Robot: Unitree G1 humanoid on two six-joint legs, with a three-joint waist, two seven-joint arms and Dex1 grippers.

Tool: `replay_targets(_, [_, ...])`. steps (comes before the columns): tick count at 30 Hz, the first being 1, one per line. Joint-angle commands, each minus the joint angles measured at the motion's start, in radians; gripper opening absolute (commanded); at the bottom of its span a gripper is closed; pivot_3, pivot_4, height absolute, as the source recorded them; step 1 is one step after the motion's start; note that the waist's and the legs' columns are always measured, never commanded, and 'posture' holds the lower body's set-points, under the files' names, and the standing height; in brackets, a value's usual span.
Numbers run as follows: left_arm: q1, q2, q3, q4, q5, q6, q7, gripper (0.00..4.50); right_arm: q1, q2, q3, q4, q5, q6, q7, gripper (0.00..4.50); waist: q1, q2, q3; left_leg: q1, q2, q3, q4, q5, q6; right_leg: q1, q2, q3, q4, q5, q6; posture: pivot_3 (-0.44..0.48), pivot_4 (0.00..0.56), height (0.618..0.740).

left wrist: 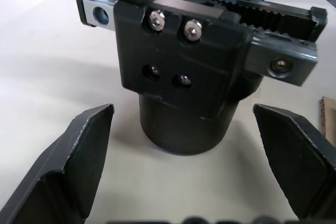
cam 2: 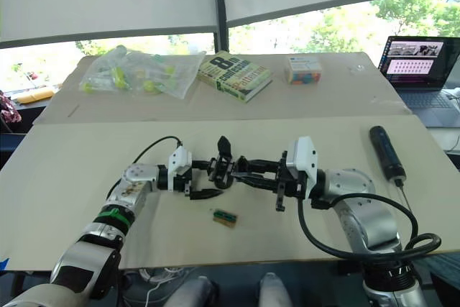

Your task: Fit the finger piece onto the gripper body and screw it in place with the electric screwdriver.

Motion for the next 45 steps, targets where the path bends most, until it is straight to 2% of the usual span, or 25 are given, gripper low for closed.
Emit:
replay_targets(1, [-0.018, -0.011, 0.004, 0.011, 0.008, -0.016, -0.012, 4.50, 0.003, -0.010, -0.021, -0.053, 0.031, 0.002, -0.006, 0.40, 0.000, 0.000, 0.000, 0.000, 0.000, 0.000, 0.000, 0.000, 0.000, 0.000, 0.000, 0.000, 0.000, 0.000, 0.000, 0.000, 0.150, 0.740])
replay_targets(16, [-0.029, -0.050, 0.024, 0.052, 0.019, -0.009, -0.021, 4.50, 0.010, -0.008, 0.001, -0.055, 0.023, 0.010, -0.018, 0.40, 0.005, 0.000, 0.000, 0.000, 0.000, 0.000, 0.001, 0.000, 0.000, 0.001, 0.000, 0.000, 0.000, 0.000, 0.000, 0.000, 0.150, 0.740])
replay_targets(17, [-0.028, -0.050, 0.024, 0.055, 0.021, -0.011, -0.021, 3.96, 0.010, -0.009, 0.001, -0.055, 0.023, 0.011, -0.018, 0.40, 0.005, 0.000, 0.000, 0.000, 0.000, 0.000, 0.001, 0.000, 0.000, 0.001, 0.000, 0.000, 0.000, 0.000, 0.000, 0.000, 0.150, 0.740])
replay_targets(18, [-0.028, -0.050, 0.023, 0.059, 0.024, -0.014, -0.019, 3.63, 0.010, -0.009, 0.002, -0.054, 0.023, 0.011, -0.018, 0.40, 0.005, 0.000, 0.000, 0.000, 0.000, 0.000, 0.001, 0.000, 0.000, 0.001, 0.000, 0.000, 0.000, 0.000, 0.000, 0.000, 0.150, 0.740])
replay_targets(21, [-0.028, -0.049, 0.024, 0.063, 0.029, -0.019, -0.015, 2.28, 0.008, -0.008, 0.005, -0.053, 0.022, 0.012, -0.019, 0.40, 0.005, 0.000, 0.000, 0.001, 0.000, 0.000, 0.001, 0.000, 0.000, 0.001, 0.000, 0.000, 0.000, 0.000, 0.000, 0.000, 0.150, 0.740])
replay_targets(27, [-0.015, -0.047, 0.015, 0.046, 0.043, -0.042, -0.010, 2.28, -0.034, 0.032, 0.049, -0.012, -0.017, -0.024, -0.024, 0.40, 0.003, 0.000, 0.000, 0.001, 0.000, 0.000, 0.001, 0.000, 0.000, 0.001, 0.000, 0.000, 0.001, 0.000, 0.000, 0.000, 0.150, 0.740])
replay_targets(37, [-0.003, -0.038, 0.006, 0.010, 0.067, -0.029, 0.028, 2.28, -0.164, 0.142, 0.156, 0.192, -0.153, -0.119, -0.027, 0.40, 0.004, 0.000, -0.001, 0.001, -0.001, 0.000, 0.004, 0.000, 0.000, 0.001, 0.000, 0.000, 0.003, 0.000, 0.000, 0.000, 0.150, 0.740])
replay_targets(45, [0.013, -0.023, -0.002, -0.027, 0.077, 0.006, 0.041, 2.28, -0.222, 0.180, 0.193, 0.305, -0.192, -0.150, 0.004, 0.40, -0.002, 0.000, -0.001, 0.001, -0.001, 0.000, 0.005, 0.000, 0.000, 0.000, 0.000, 0.000, 0.008, 0.000, 0.001, 0.000, 0.150, 0.740])
